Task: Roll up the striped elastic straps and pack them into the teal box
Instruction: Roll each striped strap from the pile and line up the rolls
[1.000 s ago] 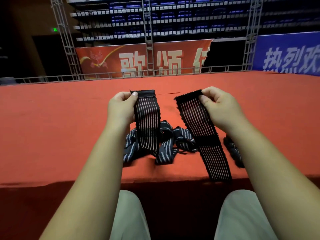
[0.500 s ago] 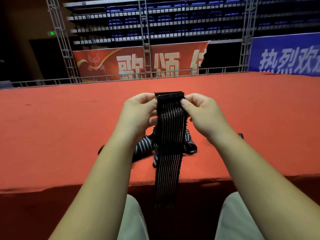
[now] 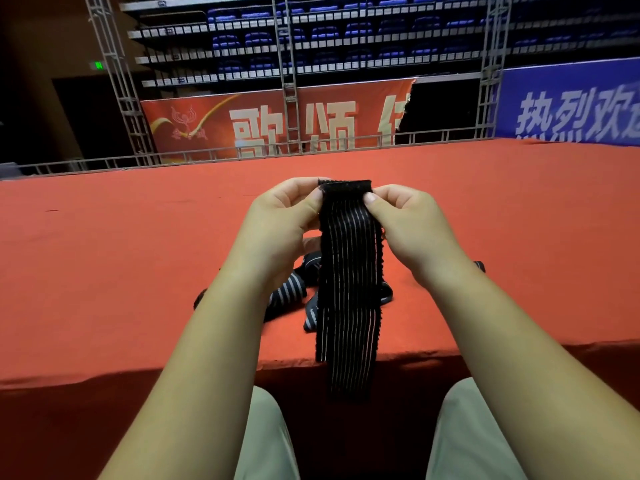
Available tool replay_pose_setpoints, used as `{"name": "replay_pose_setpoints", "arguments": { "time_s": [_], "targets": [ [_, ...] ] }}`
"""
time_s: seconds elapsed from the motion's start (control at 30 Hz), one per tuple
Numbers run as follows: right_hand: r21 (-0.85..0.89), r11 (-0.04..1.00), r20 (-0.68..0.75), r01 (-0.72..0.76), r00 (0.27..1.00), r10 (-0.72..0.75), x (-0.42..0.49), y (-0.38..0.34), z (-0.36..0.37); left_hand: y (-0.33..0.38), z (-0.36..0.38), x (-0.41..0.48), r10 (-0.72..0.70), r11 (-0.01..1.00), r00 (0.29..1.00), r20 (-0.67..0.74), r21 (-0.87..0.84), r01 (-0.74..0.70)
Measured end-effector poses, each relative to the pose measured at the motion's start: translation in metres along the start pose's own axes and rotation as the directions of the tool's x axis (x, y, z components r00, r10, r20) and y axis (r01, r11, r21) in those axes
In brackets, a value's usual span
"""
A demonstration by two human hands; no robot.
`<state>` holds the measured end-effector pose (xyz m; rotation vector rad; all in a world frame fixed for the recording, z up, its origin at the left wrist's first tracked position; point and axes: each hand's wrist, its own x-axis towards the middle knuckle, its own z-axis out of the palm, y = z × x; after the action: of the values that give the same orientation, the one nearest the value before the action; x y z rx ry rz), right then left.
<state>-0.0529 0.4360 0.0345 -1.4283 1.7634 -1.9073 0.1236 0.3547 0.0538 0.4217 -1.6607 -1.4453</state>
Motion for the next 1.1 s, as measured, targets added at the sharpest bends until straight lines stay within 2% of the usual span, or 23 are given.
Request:
{"name": "replay_pose_setpoints", "arguments": {
  "time_s": [0.4,0.57,0.77,0.83,1.0,1.1],
  "targets": [
    [0.026,0.999,-0.005,-0.024,1.0,0.024,-0.003,-0.002,0.001,-0.001,0.005,-0.008,-0.037,0.997,0.998,0.044,-0.064,0.04],
    [0.069,0.997,0.007,-0.046,0.999,0.046,-0.005,-0.002,0.001,-0.01,0.005,-0.007,0.014,0.999,1.0,0.009,-0.033,-0.013],
    [0.073,0.997,-0.005,0.005,1.0,-0.004,-0.006,0.003,0.001,-0.013,0.005,-0.003,0.068,0.996,0.989,-0.134,-0.045,-0.075],
    [0.066,0.998,-0.024,0.017,1.0,-0.016,-0.006,0.006,-0.001,-0.014,0.004,-0.002,0.066,0.995,0.987,-0.144,-0.068,-0.076],
    [0.117,0.992,0.075,0.039,0.996,-0.048,-0.009,0.007,-0.001,-0.017,0.004,0.002,0.034,0.991,0.985,-0.168,-0.119,-0.055],
    [0.118,0.992,0.076,0.047,0.996,-0.057,-0.011,0.01,0.001,-0.023,0.002,0.005,0.019,0.995,0.982,-0.189,-0.096,-0.037]
  ]
}}
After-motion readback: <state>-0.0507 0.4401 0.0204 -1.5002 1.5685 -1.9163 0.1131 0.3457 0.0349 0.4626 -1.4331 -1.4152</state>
